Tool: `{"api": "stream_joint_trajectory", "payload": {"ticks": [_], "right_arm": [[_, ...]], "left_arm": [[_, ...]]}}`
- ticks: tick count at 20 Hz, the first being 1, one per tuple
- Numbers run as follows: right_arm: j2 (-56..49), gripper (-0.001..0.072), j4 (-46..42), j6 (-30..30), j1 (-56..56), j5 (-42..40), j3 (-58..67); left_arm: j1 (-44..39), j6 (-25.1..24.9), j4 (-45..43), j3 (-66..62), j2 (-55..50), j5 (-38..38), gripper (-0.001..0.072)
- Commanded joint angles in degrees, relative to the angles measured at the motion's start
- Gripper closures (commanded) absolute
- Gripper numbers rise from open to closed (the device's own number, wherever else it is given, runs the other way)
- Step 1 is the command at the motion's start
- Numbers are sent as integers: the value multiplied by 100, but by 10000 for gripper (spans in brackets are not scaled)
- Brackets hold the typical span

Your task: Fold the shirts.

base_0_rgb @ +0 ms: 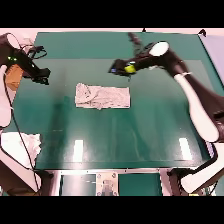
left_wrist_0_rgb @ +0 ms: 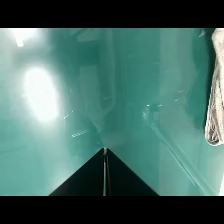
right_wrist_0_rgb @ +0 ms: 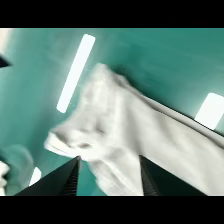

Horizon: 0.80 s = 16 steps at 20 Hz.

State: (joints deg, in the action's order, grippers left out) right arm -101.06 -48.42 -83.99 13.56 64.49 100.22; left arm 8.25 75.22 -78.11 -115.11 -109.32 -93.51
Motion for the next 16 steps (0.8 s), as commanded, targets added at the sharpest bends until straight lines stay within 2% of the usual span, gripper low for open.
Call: {"api": "stream_joint_trajectory", "payload": {"ticks": [1,4,6,11,12,13,14,15,16], "right_arm": [[295,178,-605,-450,-1021,817,-704],[240,178,-525,-378,-1309,424,-1788],[92,178,-24,-74,-1268,-37,-2312],[-483,179,1174,404,-595,-813,-2472],[-531,203,1530,575,-422,-981,-2470],[-544,319,1812,752,-280,-1108,-2468],[-544,554,2002,898,-168,-1137,-2415],[-535,696,2085,970,-116,-1080,-2299],[-494,699,2070,968,-111,-892,-2079]], "left_arm": [[68,-31,188,2,2,0,684],[68,-28,190,2,2,-24,684],[68,-26,203,2,2,-24,683],[68,-22,232,2,2,-46,684],[68,-22,232,2,2,-59,683],[68,-22,232,2,2,-63,684],[68,-22,232,2,2,-81,684],[68,-20,232,2,2,-127,684],[68,-20,234,2,2,-168,684]]}}
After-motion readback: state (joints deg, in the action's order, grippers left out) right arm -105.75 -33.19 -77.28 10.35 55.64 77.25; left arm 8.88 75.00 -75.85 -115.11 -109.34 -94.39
